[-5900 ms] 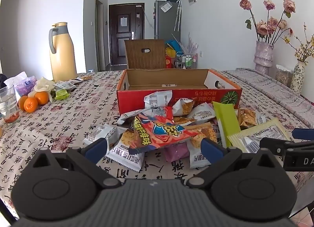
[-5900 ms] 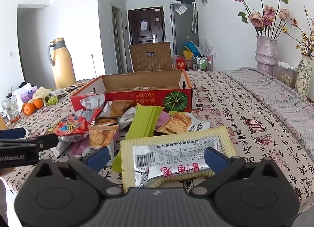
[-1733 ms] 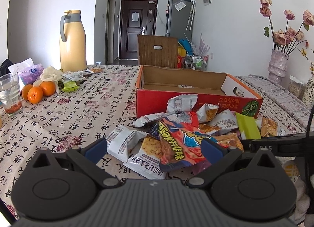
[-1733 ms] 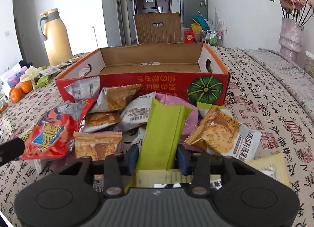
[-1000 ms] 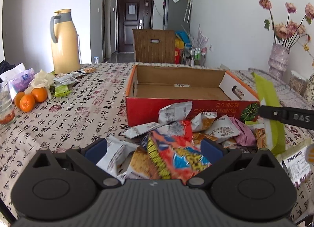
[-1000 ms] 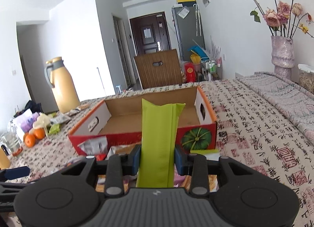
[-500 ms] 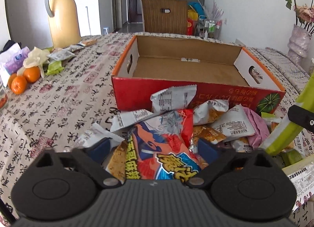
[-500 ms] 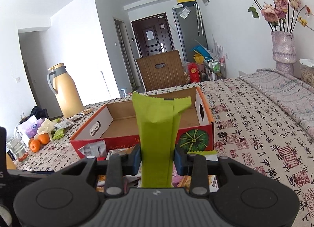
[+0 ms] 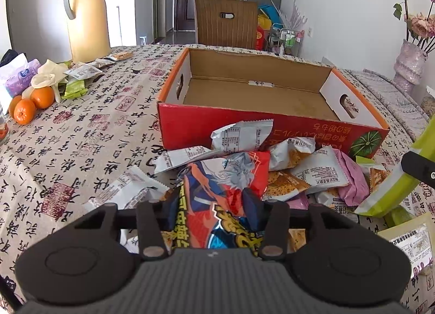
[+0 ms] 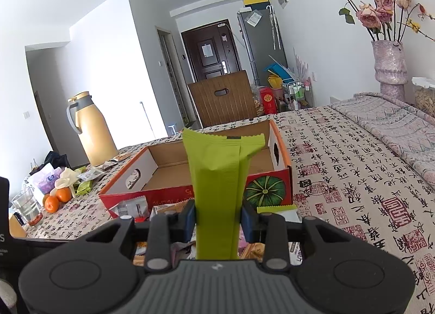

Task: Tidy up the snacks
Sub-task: 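Carry both snacks over the cardboard box and open both grippers to drop them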

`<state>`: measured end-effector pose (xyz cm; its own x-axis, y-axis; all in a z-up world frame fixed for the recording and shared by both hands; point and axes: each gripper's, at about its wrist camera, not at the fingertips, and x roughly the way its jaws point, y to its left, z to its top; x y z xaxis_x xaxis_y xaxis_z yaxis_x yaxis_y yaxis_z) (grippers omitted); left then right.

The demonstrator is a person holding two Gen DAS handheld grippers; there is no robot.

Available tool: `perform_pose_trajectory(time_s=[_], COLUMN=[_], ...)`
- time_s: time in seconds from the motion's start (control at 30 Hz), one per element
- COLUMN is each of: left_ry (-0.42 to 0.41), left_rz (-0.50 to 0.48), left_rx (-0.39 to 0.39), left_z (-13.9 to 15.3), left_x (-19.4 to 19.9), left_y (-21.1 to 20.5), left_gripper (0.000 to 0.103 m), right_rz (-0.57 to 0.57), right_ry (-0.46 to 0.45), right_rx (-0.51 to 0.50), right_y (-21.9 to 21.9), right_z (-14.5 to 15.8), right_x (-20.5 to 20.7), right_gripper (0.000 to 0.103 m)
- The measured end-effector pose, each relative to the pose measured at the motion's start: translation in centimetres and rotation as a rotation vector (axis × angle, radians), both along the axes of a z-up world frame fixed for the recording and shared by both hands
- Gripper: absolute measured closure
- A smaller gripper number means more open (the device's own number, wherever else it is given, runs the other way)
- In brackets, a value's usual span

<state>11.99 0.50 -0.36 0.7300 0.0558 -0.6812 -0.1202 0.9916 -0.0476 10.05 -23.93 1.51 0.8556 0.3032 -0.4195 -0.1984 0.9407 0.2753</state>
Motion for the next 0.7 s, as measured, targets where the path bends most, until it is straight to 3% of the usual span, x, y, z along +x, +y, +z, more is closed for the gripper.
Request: perform_pose_trajectory(time_s=[0.47, 0.7], left_ry=[-0.146, -0.213], left_rz=[-0.034, -0.057], left_rx=[0.009, 0.015], left_z=[4.0, 6.8], left_x=[-2.9, -2.3], left_y=[-0.3, -0.6], left_gripper=[0.06, 0.06], right_rz=[-0.011, -0.007], right_ry=[-0.036, -0.067], right_rx=[-0.008, -0.011], right_y=[-0.1, 0.3], right_z=[1.5, 3.3], right_x=[-1.6, -0.2], right_gripper=[0.07, 0.07])
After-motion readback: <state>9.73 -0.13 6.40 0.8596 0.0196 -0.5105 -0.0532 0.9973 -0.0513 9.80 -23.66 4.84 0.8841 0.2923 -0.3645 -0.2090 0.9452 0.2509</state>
